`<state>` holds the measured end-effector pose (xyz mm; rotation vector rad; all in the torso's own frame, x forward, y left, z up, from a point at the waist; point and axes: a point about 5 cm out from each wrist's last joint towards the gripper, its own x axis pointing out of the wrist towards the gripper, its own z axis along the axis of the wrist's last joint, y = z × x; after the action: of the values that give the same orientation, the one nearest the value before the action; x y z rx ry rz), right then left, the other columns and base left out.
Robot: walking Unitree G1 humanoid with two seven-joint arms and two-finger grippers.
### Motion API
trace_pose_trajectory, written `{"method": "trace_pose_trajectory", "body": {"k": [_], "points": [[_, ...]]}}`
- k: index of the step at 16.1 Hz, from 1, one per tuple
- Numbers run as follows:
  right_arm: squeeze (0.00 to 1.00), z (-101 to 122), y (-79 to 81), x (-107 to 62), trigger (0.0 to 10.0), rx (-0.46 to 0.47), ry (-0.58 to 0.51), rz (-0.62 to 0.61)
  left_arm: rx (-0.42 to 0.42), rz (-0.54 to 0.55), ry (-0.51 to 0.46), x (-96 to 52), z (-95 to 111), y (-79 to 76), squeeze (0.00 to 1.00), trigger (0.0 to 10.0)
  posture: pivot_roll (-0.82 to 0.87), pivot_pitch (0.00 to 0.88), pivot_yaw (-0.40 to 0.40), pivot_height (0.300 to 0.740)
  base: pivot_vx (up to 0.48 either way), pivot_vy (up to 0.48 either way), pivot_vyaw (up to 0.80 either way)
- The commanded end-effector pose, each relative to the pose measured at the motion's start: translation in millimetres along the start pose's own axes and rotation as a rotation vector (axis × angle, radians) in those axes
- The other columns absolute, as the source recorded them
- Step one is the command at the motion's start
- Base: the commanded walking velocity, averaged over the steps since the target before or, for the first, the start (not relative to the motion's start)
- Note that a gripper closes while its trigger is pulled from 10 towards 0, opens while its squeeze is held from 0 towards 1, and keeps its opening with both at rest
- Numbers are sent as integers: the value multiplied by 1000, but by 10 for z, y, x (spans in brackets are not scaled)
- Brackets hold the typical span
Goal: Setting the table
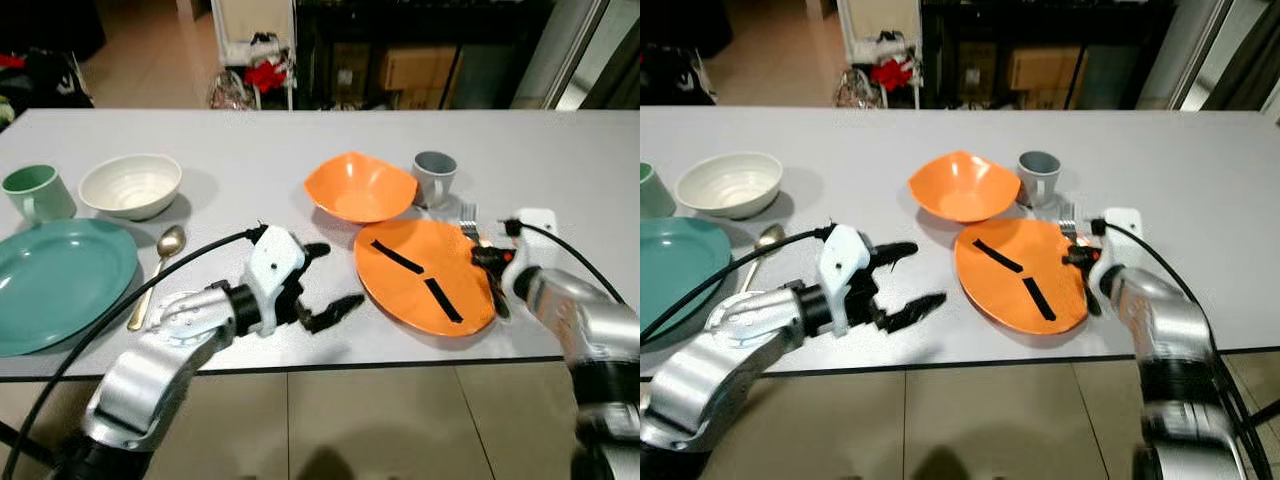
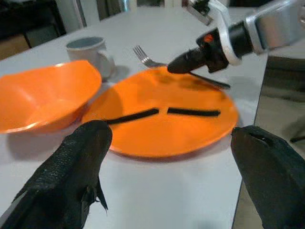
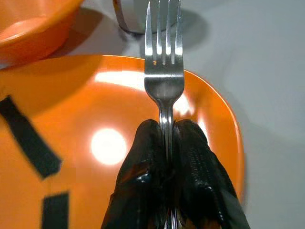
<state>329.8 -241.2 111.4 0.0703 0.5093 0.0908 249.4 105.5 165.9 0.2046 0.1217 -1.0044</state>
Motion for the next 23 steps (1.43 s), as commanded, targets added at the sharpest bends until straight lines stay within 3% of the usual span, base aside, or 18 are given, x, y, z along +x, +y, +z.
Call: {"method": "trace_pose_trajectory", "body": {"k": [1, 5, 13, 14, 15, 19, 23], "points": [[0, 34, 13, 32, 10000, -1, -15, 11, 3, -16, 1, -25, 21, -16, 0, 10000, -12, 67, 4, 740, 0, 0, 0], [0, 38, 70, 187, 10000, 7, 15, 34, -14, -67, 23, -87, 28, -84, 0, 10000, 3, 102, 4, 740, 0, 0, 0], [0, 72, 148, 213, 10000, 55, 55, 75, -14, -79, 30, -88, 34, -109, 0, 10000, -7, 86, -9, 740, 0, 0, 0], [227, 48, 159, 213, 10000, 58, 65, 81, -15, -82, 29, -88, 35, -113, 0, 10000, -7, 84, -8, 740, 0, 0, 0], [1000, 31, 160, 215, 10000, 69, 72, 78, -17, -89, 31, -86, 34, -118, 0, 10000, -7, 84, -8, 740, 0, 0, 0], [1000, 202, 174, 127, 10000, 57, 9, 53, -17, -89, 28, -101, 41, -124, 0, 10000, -2, 74, -17, 740, 0, 0, 0], [1000, 454, 329, -279, 10000, 30, -188, 52, -22, -52, -12, -118, 97, -82, 0, 10000, -8, 38, -38, 740, 0, 0, 0]]}}
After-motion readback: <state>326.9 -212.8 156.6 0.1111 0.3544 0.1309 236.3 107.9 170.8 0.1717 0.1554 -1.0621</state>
